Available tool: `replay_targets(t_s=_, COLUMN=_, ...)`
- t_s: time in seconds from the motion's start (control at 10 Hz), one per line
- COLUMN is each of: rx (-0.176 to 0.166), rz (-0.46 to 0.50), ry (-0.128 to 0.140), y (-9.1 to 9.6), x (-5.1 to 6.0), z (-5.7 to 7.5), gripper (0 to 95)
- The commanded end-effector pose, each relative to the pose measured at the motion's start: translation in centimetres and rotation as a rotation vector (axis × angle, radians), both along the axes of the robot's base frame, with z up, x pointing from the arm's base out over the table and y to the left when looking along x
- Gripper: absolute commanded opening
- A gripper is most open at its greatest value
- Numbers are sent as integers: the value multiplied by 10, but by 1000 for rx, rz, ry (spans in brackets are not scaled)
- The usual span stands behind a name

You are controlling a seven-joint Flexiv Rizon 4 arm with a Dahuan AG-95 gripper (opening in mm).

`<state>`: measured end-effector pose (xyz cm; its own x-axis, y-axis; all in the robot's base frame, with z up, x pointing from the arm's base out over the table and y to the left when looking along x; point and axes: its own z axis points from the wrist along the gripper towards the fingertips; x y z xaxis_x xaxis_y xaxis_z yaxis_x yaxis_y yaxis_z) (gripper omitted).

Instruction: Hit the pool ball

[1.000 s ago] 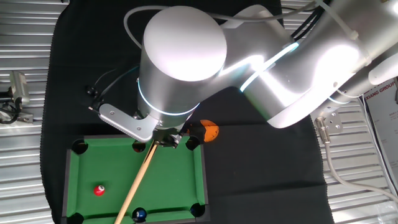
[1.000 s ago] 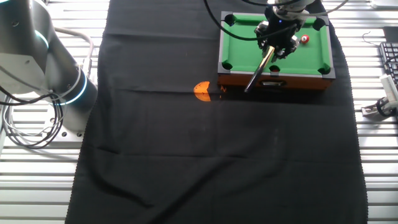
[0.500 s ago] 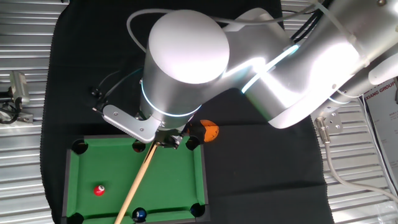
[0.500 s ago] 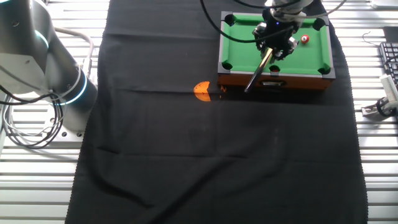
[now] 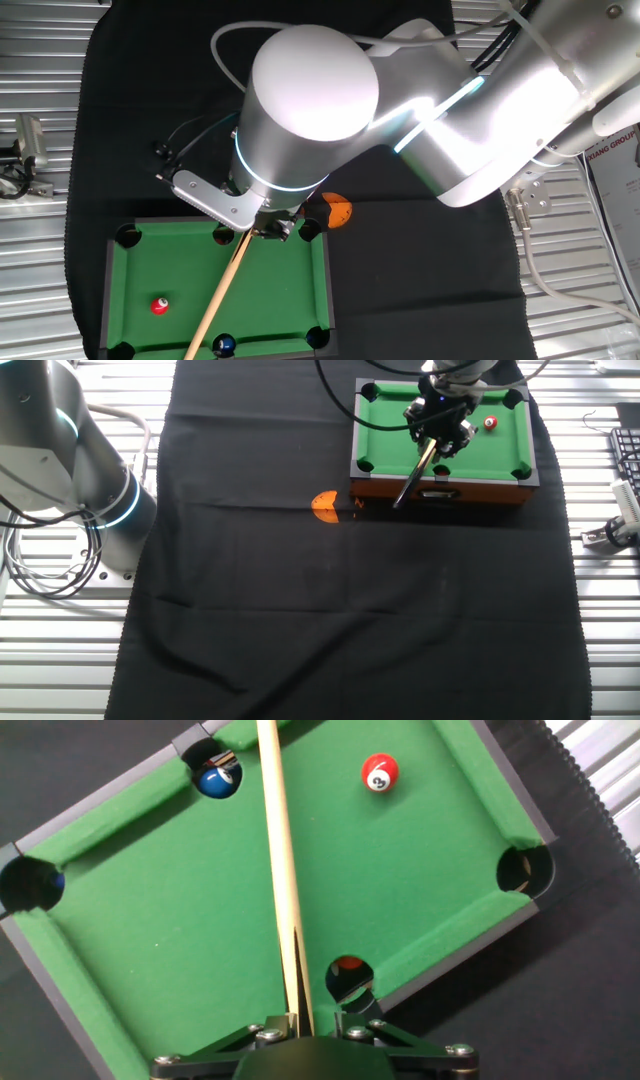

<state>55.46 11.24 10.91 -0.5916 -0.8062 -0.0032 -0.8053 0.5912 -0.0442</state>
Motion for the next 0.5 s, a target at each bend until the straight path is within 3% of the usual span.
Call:
replay_targets(t_s=0.1, rx=-3, rz=1, ry=-1, y=0, x=1, z=-2, gripper=190)
replay_targets(t_s=0.5, rx=-10, rz=3, ry=-3, y=0, x=0, z=-5, gripper=190)
